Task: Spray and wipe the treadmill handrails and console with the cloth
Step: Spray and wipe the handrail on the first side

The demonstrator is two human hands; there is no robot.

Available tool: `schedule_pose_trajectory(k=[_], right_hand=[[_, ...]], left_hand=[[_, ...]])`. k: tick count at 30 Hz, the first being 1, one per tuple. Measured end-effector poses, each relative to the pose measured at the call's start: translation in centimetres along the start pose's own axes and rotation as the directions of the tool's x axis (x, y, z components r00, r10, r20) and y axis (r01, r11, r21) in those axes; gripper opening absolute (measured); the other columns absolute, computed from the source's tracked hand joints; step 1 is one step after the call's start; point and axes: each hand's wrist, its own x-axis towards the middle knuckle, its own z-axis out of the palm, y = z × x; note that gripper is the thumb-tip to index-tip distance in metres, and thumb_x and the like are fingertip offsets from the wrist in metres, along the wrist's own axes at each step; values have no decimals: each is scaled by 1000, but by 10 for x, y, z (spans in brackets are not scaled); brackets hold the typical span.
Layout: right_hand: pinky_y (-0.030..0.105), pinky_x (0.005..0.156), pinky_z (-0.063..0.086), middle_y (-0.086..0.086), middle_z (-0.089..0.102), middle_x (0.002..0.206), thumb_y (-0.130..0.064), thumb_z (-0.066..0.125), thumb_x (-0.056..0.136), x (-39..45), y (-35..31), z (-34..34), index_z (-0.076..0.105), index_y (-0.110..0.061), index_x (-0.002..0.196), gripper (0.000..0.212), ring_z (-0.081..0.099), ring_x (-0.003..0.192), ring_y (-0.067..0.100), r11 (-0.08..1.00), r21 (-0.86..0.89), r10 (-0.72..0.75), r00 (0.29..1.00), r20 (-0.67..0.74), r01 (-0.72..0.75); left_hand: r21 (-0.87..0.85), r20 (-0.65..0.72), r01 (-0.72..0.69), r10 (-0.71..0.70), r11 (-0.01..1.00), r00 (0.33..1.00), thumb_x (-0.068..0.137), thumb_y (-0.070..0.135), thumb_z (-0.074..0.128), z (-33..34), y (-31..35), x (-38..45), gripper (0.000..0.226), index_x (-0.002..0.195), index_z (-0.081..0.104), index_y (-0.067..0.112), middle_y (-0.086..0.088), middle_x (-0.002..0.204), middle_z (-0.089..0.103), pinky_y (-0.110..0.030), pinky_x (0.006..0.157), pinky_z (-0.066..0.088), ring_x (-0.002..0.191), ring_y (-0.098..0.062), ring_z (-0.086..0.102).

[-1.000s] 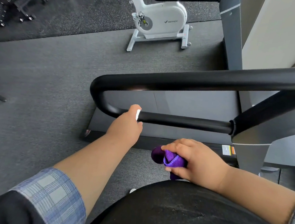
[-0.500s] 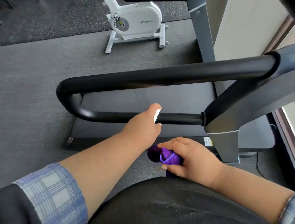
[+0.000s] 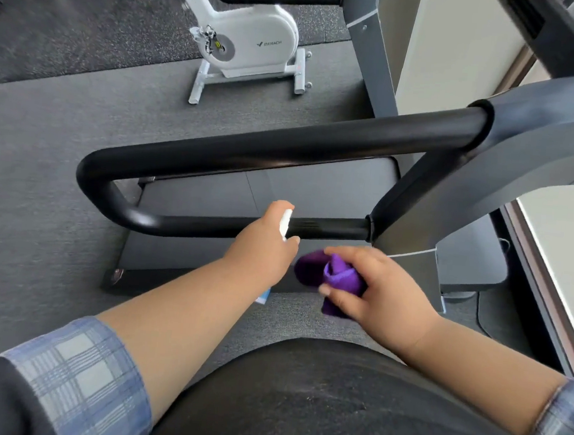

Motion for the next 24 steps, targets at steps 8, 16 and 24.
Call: schedule_pose_trajectory(k=[8,16,24], right_hand=[[25,112,32,-11,52,133,-41,69,86,69,-11,-7,50,-24,139,59,44,130,8,999,32,33,927,-375,-22],[56,114,27,14,30,157,-67,57,87,87,25,21,15,-40,154,83,27,141,42,718,-695,216,938,270,34],[43,84,47,3,58,125,-62,64,84,119,12,54,27,-33,148,80,61,105,32,707,-698,92,964,251,114]], left_hand=[[-85,-61,106,-111,991,992,95,44,55,-6,-30,-47,47,131,29,55,7,90,55,-23,53,36,70,-6,55],[-100,-79,163,-171,982,982,90,51,53,-17,-57,-76,48,127,26,67,13,90,61,-24,55,40,73,-7,58],[-81,-52,169,-174,982,983,90,49,54,-22,-69,-97,51,125,23,68,17,100,52,-30,69,39,84,-16,51]])
